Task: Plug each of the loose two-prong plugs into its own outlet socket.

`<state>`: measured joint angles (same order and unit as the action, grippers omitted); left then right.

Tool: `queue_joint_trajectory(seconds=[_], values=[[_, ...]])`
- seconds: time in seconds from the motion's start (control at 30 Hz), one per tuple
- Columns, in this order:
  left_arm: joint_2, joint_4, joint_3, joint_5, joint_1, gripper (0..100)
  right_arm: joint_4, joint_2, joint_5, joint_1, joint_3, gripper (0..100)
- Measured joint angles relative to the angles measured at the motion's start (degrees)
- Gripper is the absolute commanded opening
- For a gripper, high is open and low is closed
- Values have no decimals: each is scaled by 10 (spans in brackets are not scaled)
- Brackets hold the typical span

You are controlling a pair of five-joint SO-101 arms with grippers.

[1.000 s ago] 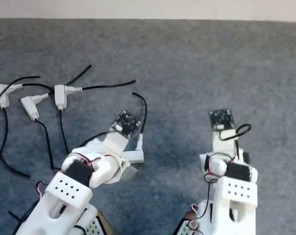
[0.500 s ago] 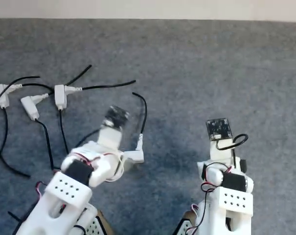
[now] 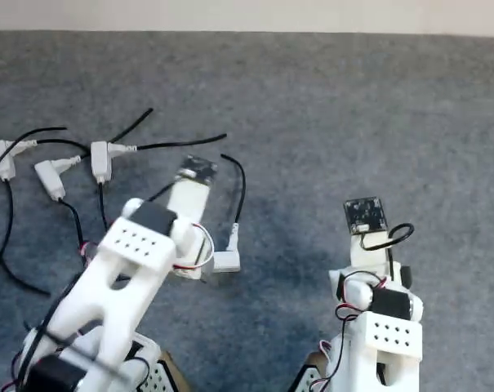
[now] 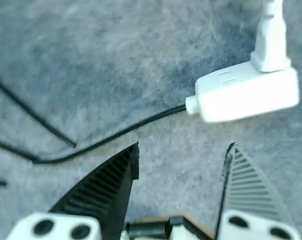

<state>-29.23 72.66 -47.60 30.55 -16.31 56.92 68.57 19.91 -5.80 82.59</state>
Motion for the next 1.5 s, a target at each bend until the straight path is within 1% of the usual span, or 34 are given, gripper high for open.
queue_joint_trajectory(seconds=[0.1, 0.23, 0.63, 0.9, 1.03, 1.27, 1.37, 1.5], values=[[0, -47, -11, 32, 4, 277, 0, 1, 0, 0, 10, 392], [1, -90, -38, 45, 2, 277, 0, 1, 0, 0, 10, 392], [-4, -168, -84, 45, -82, 276, 0, 1, 0, 0, 10, 392], [4, -170, -85, 46, -136, 277, 0, 1, 0, 0, 10, 392], [5, -171, -84, 61, -169, 277, -6, 1, 0, 11, 10, 392], [6, -121, -28, 64, -169, 277, -14, 2, 0, 20, 24, 392], [30, -127, -25, 69, -171, 275, -14, 2, 0, 21, 24, 392], [105, -164, -10, 71, -172, 274, -14, 2, 0, 21, 24, 392]])
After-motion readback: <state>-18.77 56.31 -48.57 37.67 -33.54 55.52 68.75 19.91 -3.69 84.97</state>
